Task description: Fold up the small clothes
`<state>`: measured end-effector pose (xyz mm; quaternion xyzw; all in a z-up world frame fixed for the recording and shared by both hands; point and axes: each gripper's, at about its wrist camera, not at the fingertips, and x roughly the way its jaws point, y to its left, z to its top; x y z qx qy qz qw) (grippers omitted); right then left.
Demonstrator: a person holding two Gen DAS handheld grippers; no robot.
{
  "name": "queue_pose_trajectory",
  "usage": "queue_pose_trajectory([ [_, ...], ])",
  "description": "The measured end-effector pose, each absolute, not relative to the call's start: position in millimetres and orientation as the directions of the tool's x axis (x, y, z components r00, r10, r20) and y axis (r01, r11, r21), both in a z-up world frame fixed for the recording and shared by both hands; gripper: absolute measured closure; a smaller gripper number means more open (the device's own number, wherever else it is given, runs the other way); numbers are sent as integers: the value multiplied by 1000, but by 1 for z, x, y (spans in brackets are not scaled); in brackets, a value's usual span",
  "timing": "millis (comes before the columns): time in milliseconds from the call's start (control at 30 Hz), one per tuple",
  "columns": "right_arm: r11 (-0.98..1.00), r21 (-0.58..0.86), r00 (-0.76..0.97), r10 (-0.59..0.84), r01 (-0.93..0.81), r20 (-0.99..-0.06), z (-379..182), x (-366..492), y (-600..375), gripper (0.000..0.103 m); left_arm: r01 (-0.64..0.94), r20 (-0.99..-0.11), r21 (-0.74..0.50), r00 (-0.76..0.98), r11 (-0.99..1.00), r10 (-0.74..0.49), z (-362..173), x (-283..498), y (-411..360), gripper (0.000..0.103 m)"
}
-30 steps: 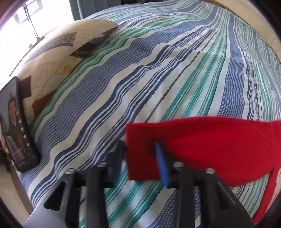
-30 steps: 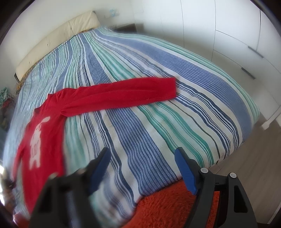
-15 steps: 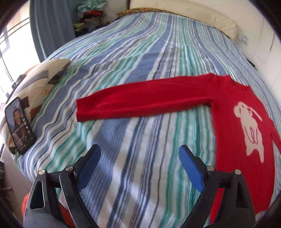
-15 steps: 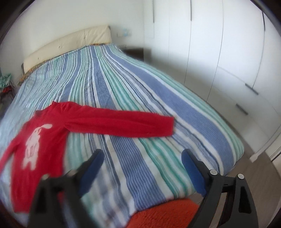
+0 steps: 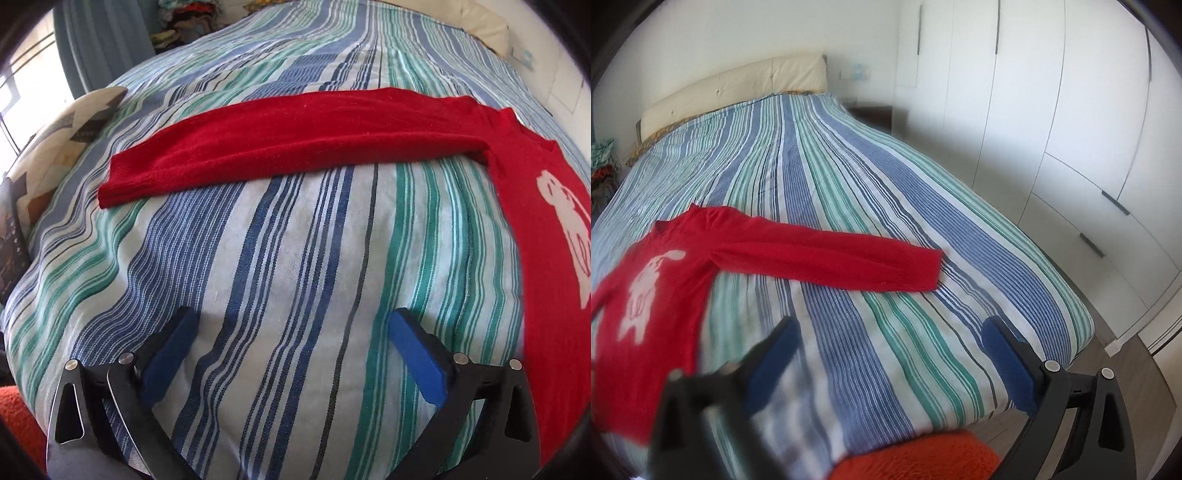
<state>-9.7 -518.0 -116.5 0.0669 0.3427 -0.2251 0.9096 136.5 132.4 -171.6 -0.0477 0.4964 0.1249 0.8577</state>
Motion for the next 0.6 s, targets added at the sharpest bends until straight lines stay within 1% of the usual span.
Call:
queue_pose_trajectory([
  [400, 887, -30, 650, -360, 460, -669, -119, -6, -519, 5, -264, -859, 60, 478, 963, 184, -173, 136, 130, 0],
  [600, 885, -20, 651, -358, 466, -669, -120, -6, -521, 5, -260, -876, 55, 451, 964, 171, -174, 139, 133, 0],
])
